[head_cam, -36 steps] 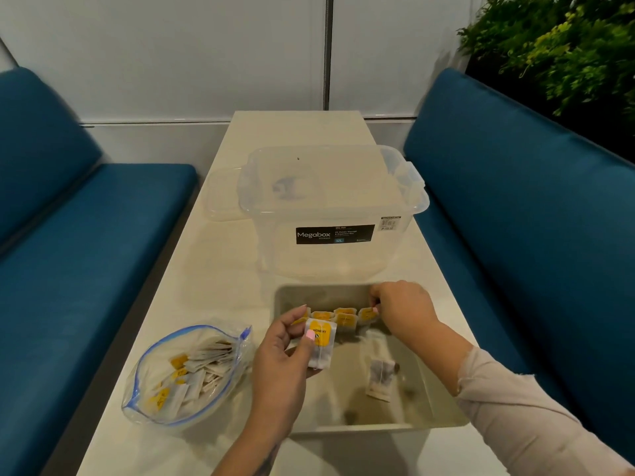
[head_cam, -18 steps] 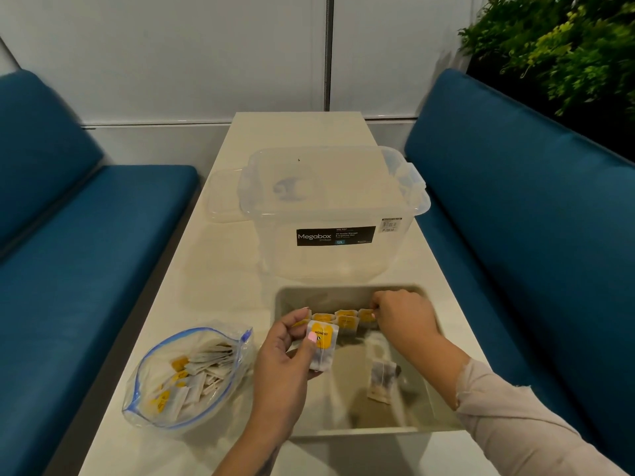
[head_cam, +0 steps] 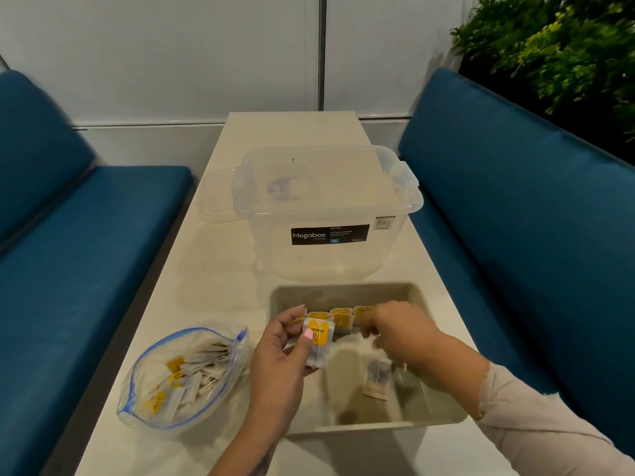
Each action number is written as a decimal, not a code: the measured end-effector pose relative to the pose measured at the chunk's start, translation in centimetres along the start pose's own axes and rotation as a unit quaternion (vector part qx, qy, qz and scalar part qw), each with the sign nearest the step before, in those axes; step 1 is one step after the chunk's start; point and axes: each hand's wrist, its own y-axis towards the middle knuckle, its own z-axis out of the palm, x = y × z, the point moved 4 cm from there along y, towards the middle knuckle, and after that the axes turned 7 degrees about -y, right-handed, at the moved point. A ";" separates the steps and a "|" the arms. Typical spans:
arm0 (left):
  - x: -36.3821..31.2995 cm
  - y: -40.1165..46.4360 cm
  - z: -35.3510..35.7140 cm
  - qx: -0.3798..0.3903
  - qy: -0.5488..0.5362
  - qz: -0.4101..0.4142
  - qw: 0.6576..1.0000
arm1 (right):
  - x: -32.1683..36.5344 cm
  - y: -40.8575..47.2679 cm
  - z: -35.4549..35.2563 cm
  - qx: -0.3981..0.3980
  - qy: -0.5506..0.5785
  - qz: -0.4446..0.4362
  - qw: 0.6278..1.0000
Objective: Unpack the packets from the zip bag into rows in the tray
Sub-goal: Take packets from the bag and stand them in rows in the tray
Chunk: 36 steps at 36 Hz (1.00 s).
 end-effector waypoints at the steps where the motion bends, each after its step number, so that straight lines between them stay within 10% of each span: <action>1: 0.0 0.0 0.1 0.000 0.000 -0.001 1.000 | 0.2 -0.3 0.5 0.030 -0.011 -0.011 0.999; 17: 0.3 -0.5 0.2 0.014 -0.011 -0.058 0.998 | 0.1 -1.2 2.0 0.082 0.062 0.073 0.992; 26: 0.4 -0.5 0.3 0.019 0.014 -0.080 0.997 | -0.1 -3.3 -3.8 -0.157 0.233 0.086 0.956; 36: 0.2 -1.0 2.3 0.090 -0.050 -0.201 0.974 | 3.3 -5.3 -4.0 -0.402 0.145 -0.103 0.898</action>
